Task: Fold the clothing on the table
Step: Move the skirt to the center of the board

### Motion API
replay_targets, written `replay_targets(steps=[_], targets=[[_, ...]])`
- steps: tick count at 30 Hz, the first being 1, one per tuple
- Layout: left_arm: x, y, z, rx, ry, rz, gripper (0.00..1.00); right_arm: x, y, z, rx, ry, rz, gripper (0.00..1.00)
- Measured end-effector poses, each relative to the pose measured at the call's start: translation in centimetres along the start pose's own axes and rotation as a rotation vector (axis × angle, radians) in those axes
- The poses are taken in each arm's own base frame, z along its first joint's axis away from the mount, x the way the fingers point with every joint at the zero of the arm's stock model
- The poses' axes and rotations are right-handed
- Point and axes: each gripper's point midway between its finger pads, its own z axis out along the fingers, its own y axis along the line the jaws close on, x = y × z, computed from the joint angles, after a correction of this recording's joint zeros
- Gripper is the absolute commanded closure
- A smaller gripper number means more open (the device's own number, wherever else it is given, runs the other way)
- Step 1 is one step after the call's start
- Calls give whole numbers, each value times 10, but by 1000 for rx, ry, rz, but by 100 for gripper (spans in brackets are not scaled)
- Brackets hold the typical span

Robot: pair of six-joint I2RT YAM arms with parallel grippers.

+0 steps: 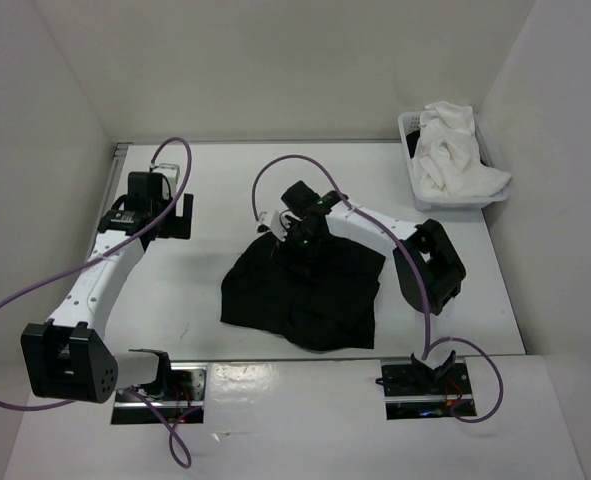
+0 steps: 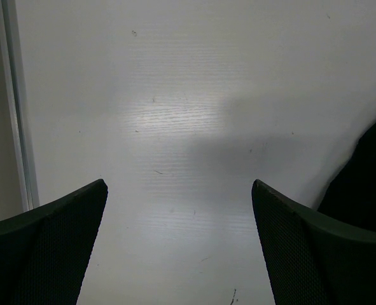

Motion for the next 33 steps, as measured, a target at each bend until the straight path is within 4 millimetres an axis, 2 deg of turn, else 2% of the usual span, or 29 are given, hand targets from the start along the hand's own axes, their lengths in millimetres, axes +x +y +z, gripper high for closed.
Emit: replay_targets(steps=[3,5,7,8,9,10,11,16,19,22,25,27,29,30,31,33], targets=[[0,1,0,-3,1,0,0,-2,13,10,-41,5,-20,4],[0,1,0,-6,1,0,0,0,20,21,-69,26,-28,7],[0,1,0,-6,1,0,0,6,27,34,-95,53,-37,25],[0,1,0,-6,1,0,0,9,28,40,-105,66,-38,38],[0,1,0,-6,1,0,0,9,27,43,-100,73,-49,72],[0,1,0,-6,1,0,0,7,26,43,-95,66,-52,89],[0,1,0,-6,1,0,0,6,25,44,-94,65,-46,100],[0,1,0,-5,1,0,0,4,23,43,-71,72,4,100],[0,0,0,-2,2,0,0,-3,15,31,-27,52,29,100],[1,-1,0,3,2,0,0,-32,-6,-7,63,-43,50,100],[1,-1,0,6,2,0,0,-77,-30,-79,194,-227,53,100],[1,-1,0,7,2,0,0,-99,-38,-138,292,-353,52,100],[1,-2,0,12,2,0,0,-112,-36,-190,360,-459,38,100],[0,-2,0,14,2,0,0,-117,-32,-209,381,-503,27,100],[0,-3,0,15,2,0,0,-119,-27,-224,393,-536,17,100],[0,-4,0,24,1,0,0,-119,-18,-240,402,-577,3,100]])
